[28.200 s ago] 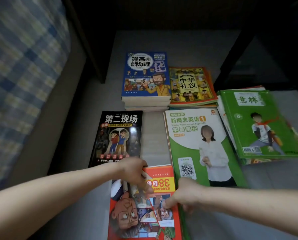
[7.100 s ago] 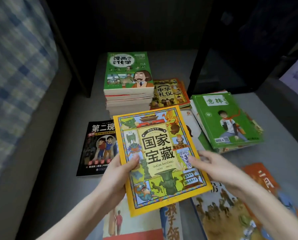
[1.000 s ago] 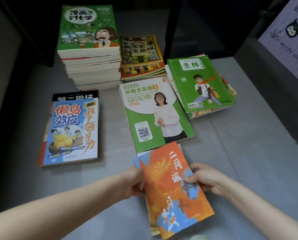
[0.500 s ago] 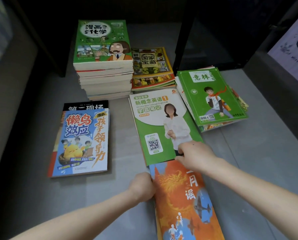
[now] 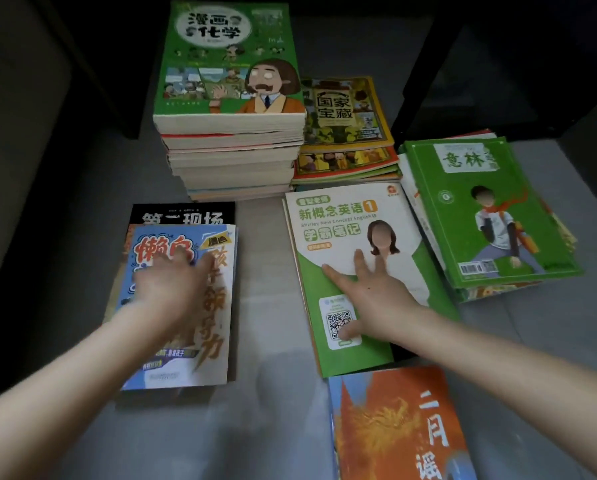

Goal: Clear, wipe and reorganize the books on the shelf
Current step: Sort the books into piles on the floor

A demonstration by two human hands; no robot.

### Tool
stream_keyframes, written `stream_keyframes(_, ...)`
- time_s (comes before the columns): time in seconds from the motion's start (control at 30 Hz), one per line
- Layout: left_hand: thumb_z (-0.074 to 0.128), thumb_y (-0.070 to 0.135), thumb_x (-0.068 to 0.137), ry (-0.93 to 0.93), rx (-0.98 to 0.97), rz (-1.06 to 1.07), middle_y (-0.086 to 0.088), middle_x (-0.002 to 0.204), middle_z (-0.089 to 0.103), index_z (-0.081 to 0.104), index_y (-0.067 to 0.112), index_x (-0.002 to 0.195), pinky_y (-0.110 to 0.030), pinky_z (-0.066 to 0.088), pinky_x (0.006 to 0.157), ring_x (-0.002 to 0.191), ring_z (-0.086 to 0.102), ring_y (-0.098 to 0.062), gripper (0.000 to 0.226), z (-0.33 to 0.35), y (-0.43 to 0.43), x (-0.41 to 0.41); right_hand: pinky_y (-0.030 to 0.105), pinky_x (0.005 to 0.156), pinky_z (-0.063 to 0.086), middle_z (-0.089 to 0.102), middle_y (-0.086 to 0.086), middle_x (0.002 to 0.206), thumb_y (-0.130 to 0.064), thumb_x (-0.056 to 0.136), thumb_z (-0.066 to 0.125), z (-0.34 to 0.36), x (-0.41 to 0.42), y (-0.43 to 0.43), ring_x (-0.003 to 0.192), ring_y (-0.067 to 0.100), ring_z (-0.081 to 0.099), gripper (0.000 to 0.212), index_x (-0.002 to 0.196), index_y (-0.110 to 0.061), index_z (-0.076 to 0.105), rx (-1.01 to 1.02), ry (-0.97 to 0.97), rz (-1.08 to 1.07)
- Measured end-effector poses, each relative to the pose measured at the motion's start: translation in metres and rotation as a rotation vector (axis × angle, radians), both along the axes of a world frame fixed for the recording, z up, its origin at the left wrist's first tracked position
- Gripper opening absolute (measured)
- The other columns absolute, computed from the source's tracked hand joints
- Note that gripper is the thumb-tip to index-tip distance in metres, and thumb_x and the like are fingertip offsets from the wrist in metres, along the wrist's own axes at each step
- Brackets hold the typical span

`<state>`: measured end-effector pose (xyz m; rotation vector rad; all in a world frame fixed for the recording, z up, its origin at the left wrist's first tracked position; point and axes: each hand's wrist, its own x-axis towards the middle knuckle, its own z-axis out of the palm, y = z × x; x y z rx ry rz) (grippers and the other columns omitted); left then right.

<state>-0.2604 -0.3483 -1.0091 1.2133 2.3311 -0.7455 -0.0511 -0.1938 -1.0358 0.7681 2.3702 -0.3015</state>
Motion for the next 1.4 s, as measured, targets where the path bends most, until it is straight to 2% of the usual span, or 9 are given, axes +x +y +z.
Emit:
stream_keyframes(0.1,0.069,0.049,0.079,-0.080,-0.117,-0.035,-0.017,0.157,-0.013,-0.027,0.031,0.145,-0.042,0.043,0.102,0.143,0.012,-0.043,0.118,-0.016,-0.014,-0.016,0.055,0.108,0.032,-0.018,0.024,0.155,-0.050,0.081,0.069,-0.005,-0.003,-0.002,0.140,0.052,-0.011,0.109,0.150,-0.035,-0.014,-0.026,-0.075,0.010)
stream_keyframes(0.3,0.051,0.043,0.094,-0.125,-0.027,-0.025,-0.017,0.140,-0.043,-0.049,0.033,0.126,-0.049,0.024,0.113,0.141,-0.012,-0.050,0.105,-0.035,-0.028,-0.030,0.062,0.110,0.021,-0.028,0.027,0.151,-0.046,0.084,0.066,-0.009,-0.011,0.000,0.138,0.055,-0.017,0.110,0.148,-0.031,-0.021,-0.091,-0.158,-0.035)
stream_keyframes(0.53,0.053,0.047,0.092,-0.152,-0.087,-0.002,-0.019,0.151,-0.033,-0.047,0.035,0.125,-0.054,0.019,0.114,0.139,-0.017,-0.052,0.107,-0.018,-0.018,-0.034,0.062,0.107,0.027,-0.027,0.027,0.152,-0.042,0.080,0.071,0.006,-0.032,0.008,0.138,0.056,-0.016,0.114,0.146,-0.040,-0.022,-0.118,-0.226,-0.108)
stream_keyframes(0.67,0.056,0.036,0.093,-0.213,-0.064,0.178,-0.014,0.157,-0.022,-0.022,0.040,0.145,-0.046,0.035,0.107,0.143,0.000,-0.047,0.094,-0.008,-0.007,-0.020,0.057,0.102,0.039,-0.023,0.021,0.155,-0.036,0.082,0.072,0.009,-0.035,0.002,0.141,0.050,-0.013,0.109,0.147,-0.045,-0.015,-0.086,-0.222,-0.183)
stream_keyframes(0.8,0.050,0.023,0.095,-0.414,0.106,0.407,-0.010,0.158,0.017,0.003,0.031,0.153,-0.046,0.041,0.099,0.141,0.022,-0.038,0.075,0.024,-0.017,0.028,0.042,0.098,0.042,0.026,0.015,0.154,-0.051,0.091,0.055,0.035,-0.039,-0.032,0.135,0.038,0.036,0.076,0.151,-0.038,0.011,-0.084,-0.102,-0.411)
stream_keyframes(0.9,0.050,0.022,0.095,-0.495,0.201,0.475,-0.014,0.144,0.042,0.027,0.020,0.148,-0.039,0.042,0.093,0.129,0.043,-0.033,0.058,0.070,-0.041,0.050,0.036,0.084,0.046,0.060,0.010,0.126,-0.052,0.094,0.047,0.086,-0.030,-0.069,0.116,0.031,0.056,0.060,0.147,-0.027,0.032,-0.104,0.087,-0.560)
stream_keyframes(1.07,0.049,0.016,0.091,-0.459,0.244,0.672,-0.016,0.116,0.064,0.062,0.007,0.111,-0.032,0.043,0.079,0.107,0.057,-0.035,0.025,0.180,-0.069,0.056,0.031,0.078,0.050,0.072,0.006,0.105,-0.041,0.093,0.053,0.215,-0.001,-0.085,0.103,0.028,0.064,0.029,0.107,-0.021,0.069,-0.233,0.241,-0.794)
stream_keyframes(1.23,0.049,0.022,0.089,-0.407,0.305,0.780,-0.009,0.105,0.067,0.064,0.012,0.100,-0.026,0.037,0.070,0.094,0.059,-0.031,0.021,0.347,-0.051,0.050,0.047,0.072,0.056,0.071,0.002,0.078,-0.036,0.088,0.060,0.398,0.006,-0.048,0.077,0.027,0.069,0.021,0.068,-0.030,0.059,-0.394,0.441,-1.018)
stream_keyframes(1.4,0.050,0.024,0.087,-0.338,0.467,0.815,-0.008,0.107,0.067,0.064,0.015,0.099,-0.029,0.042,0.072,0.099,0.060,-0.030,0.020,0.516,-0.016,0.037,0.038,0.063,0.055,0.067,0.007,0.072,-0.021,0.094,0.057,0.590,-0.003,-0.004,0.064,0.018,0.062,0.021,0.074,-0.018,0.062,-0.462,0.701,-1.056)
